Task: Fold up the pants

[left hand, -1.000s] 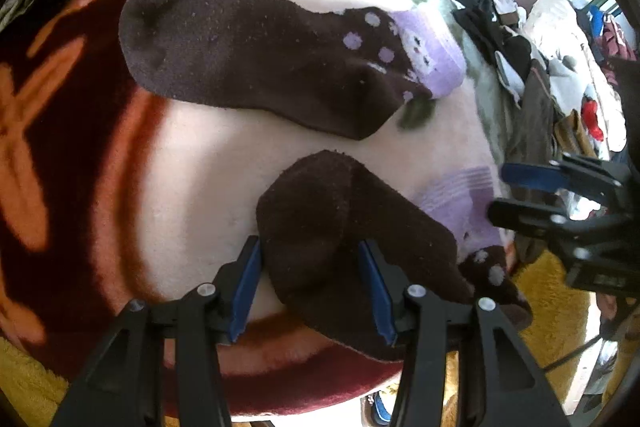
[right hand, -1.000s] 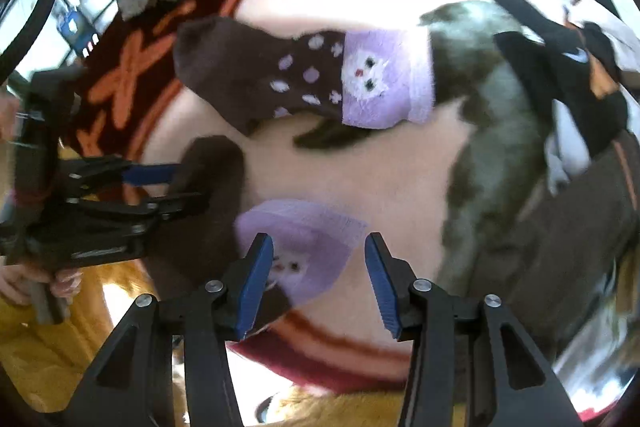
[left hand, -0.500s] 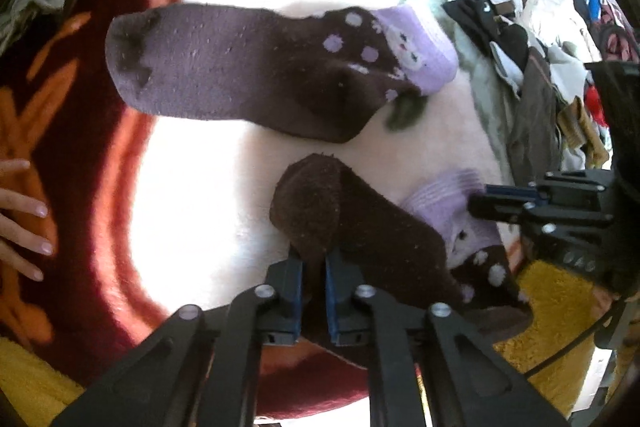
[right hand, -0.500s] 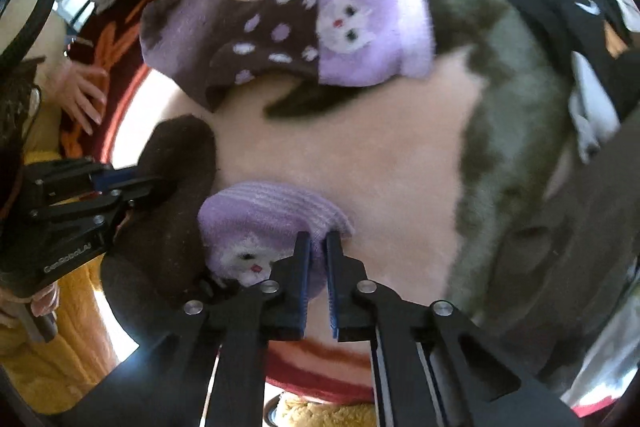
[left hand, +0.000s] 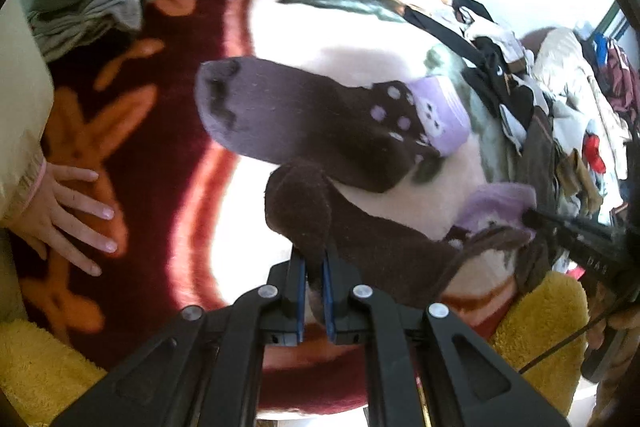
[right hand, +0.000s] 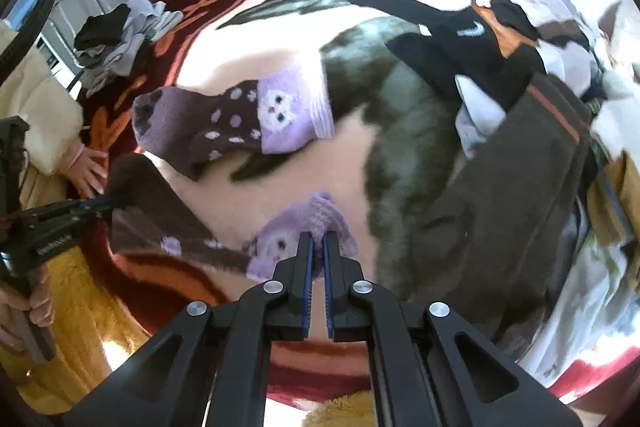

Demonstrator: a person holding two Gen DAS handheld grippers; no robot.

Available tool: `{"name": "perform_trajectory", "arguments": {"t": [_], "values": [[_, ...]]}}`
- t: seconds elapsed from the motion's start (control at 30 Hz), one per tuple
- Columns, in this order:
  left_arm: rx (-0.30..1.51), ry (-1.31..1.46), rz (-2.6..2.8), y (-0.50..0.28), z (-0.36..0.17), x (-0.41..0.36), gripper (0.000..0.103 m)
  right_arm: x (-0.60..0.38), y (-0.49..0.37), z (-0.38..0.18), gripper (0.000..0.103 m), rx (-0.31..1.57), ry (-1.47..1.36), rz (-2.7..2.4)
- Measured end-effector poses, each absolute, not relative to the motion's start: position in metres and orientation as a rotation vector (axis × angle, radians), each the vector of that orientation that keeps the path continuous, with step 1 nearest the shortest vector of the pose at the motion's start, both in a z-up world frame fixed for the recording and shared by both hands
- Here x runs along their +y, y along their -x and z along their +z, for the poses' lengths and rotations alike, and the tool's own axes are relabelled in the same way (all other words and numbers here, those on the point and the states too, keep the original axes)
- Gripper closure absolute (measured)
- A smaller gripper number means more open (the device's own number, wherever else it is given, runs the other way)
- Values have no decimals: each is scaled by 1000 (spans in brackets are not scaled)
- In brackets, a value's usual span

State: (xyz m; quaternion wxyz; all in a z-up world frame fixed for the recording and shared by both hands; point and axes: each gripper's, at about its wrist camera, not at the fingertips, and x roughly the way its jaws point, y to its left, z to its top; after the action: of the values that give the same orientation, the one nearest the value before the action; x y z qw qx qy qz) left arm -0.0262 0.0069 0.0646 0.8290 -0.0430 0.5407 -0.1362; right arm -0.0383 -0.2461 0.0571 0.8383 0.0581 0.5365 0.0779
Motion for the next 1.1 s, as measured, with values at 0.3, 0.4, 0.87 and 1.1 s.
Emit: {"name": "perform_trajectory", "arguments": {"t": [0.3,0.4,0.87,1.1], "values": [[1259,98,-275,39,42,18,91,-235,51,32,89,1337,-75,187],[1250,120,-267,40,45,25,78,-235,54,44,75,1294,-45,179],[1245,117,-232,28,37,27,66,-228,31,8,65,1321,-56,150],[1240,56,-247,27,31,15,66,-231,27,0,65,1330,-107,118]]}}
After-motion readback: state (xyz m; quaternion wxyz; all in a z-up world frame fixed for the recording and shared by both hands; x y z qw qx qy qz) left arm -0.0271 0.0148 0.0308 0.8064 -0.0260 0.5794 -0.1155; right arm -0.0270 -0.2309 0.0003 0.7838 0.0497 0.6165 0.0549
